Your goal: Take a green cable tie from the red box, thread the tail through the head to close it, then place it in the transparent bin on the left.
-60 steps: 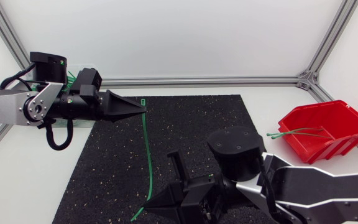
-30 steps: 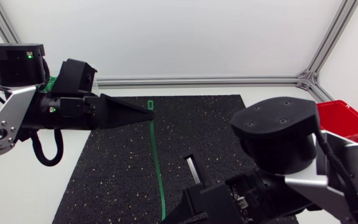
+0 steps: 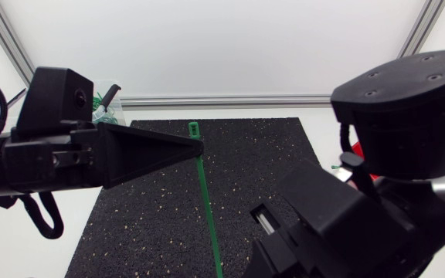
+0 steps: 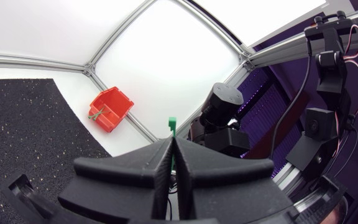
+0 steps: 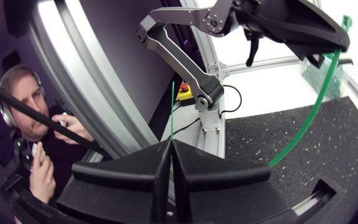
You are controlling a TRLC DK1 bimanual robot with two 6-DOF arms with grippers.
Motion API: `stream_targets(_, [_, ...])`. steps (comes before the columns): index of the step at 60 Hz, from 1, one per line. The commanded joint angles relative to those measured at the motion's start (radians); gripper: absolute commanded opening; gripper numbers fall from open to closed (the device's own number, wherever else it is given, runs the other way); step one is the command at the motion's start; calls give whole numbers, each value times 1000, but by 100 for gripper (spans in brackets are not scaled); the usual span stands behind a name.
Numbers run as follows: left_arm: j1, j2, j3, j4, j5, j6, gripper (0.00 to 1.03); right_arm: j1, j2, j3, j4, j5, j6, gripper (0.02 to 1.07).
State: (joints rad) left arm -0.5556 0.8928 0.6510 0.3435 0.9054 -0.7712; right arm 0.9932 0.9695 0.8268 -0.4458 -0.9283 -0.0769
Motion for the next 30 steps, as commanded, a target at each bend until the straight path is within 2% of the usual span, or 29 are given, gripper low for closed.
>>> stream_targets(1, [-53,-55,-19,-20,-40,-56,4,-1,-23,32,-5,-23,184,8])
stream_targets(11, [-138,-130,-25,-104,-149,-60,4,1,-40,52,-5,-23,373,8])
stream_targets(30, [-222,-247,-117,-127,-255,-53,4,9,-37,112,2,-23,605,8])
